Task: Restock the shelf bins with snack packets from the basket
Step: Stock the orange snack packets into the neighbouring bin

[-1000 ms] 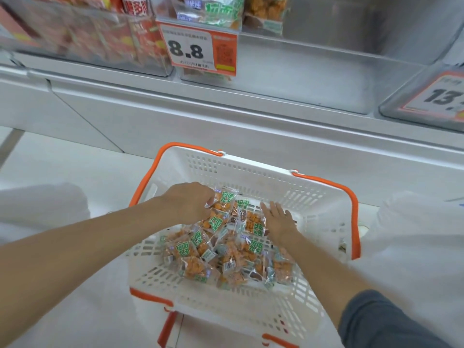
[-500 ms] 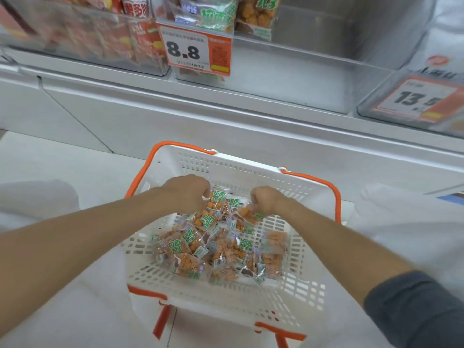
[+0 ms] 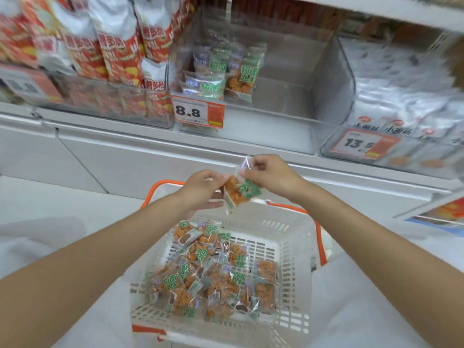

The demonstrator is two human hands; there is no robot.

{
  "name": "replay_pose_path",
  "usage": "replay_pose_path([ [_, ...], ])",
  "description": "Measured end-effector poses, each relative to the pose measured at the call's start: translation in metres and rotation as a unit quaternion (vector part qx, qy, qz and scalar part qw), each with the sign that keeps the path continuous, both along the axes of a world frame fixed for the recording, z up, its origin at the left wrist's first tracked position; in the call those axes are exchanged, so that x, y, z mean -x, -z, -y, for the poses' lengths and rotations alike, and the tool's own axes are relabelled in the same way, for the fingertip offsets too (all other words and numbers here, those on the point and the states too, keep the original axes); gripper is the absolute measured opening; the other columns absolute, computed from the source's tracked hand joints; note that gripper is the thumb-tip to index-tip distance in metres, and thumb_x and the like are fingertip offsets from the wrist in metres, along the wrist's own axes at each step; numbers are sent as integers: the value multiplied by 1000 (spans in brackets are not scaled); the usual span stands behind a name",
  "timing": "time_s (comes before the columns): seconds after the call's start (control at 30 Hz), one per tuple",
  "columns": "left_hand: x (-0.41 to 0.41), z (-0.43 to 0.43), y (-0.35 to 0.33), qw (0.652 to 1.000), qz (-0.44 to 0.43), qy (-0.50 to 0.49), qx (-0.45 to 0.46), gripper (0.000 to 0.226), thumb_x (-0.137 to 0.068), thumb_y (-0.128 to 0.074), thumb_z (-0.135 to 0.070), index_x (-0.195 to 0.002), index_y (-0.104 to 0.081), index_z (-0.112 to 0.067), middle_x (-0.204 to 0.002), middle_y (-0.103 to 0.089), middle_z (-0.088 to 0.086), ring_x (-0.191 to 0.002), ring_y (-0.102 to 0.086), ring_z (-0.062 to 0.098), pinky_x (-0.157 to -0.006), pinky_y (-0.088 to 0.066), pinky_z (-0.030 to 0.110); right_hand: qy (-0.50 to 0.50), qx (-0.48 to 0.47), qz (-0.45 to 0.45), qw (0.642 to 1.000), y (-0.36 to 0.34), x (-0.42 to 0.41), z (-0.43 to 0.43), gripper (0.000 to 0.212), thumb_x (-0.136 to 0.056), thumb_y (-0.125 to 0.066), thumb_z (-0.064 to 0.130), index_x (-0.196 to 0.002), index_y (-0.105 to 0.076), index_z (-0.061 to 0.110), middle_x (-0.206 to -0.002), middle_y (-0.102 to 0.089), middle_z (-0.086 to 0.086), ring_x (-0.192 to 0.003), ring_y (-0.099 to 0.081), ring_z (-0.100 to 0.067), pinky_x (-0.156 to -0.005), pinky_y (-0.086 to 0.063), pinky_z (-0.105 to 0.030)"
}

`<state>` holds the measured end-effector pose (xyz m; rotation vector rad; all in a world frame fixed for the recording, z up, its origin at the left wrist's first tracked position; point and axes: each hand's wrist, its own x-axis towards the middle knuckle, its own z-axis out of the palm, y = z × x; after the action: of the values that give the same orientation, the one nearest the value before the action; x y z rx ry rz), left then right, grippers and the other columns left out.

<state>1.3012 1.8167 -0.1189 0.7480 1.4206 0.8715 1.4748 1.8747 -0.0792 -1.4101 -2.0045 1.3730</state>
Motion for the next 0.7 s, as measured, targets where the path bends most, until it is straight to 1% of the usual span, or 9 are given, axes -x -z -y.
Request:
replay_pose_path([
  [0.1,2,-6,-8,997,67,-31,-26,25,-93,-60,-33,-81,-50,-14,-84,-64,8,-75,-65,19,-73,-61,33,33,10,-22,999,-17,2,-12,13,-90,-69,18,-78,-66,13,-68,-58,1,-56,-50,-3,-55,-39,-15],
  [0.13,2,-7,-8,996,75,-31,-34,23,-94,-59,-33,-86,-54,-12,-84,-65,8,-73,-66,18,-70,-61,31,37,27,-33,998,-23,0,-15,9,-90,-68,15,-84,-68,8,-70,-61,-1,-55,-54,-1,-54,-42,-14],
  [0.2,0,-10,-10,994,96,-29,-41,25,-96,-56,-31,-102,-60,-8,-89,-68,8,-74,-70,17,-65,-58,24,48,27,-44,998,-32,-5,-20,14,-91,-67,12,-95,-70,-1,-72,-64,-5,-52,-57,0,-52,-46,-13],
  [0.27,-4,-13,-13,989,133,-37,-52,28,-98,-52,-29,-108,-60,-5,-89,-71,6,-77,-72,17,-66,-57,22,60,3,-52,997,-42,-6,-24,17,-90,-68,15,-98,-71,0,-73,-66,-6,-53,-60,-2,-54,-49,-15],
  [0.37,-7,-18,-21,979,171,-77,-75,24,-99,-50,-27,-101,-61,-5,-89,-71,8,-79,-73,18,-68,-58,23,61,53,-81,993,-51,-10,-32,25,-86,-73,20,-106,-69,6,-88,-73,-10,-71,-69,-14,-69,-59,-27],
  [0.47,-4,-19,-28,975,179,-100,-89,22,-100,-50,-24,-89,-58,-6,-82,-71,7,-79,-73,18,-70,-59,24,30,114,-77,990,-53,-15,-33,35,-81,-77,13,-113,-65,5,-99,-75,-13,-88,-72,-24,-84,-59,-36],
  [0.53,-3,-18,-32,981,136,-76,-112,22,-99,-50,-24,-89,-58,-7,-81,-70,5,-84,-72,22,-76,-60,28,42,100,-99,989,-54,-13,-30,25,-81,-75,5,-104,-65,3,-95,-75,-14,-81,-71,-23,-84,-59,-37],
  [0.6,-1,-18,-40,986,44,-39,-157,21,-99,-51,-24,-90,-62,-9,-82,-72,-1,-89,-71,20,-78,-59,30,69,71,-129,987,-59,-12,-28,15,-82,-73,2,-91,-62,4,-90,-73,-15,-77,-69,-23,-82,-59,-37],
  [0.7,6,-26,-61,955,-136,-6,-262,12,-97,-56,-21,-97,-68,-19,-86,-73,-8,-88,-68,9,-77,-55,27,83,-6,-142,986,-72,-15,-34,17,-84,-72,3,-93,-62,-8,-92,-71,-22,-81,-67,-24,-83,-59,-36],
])
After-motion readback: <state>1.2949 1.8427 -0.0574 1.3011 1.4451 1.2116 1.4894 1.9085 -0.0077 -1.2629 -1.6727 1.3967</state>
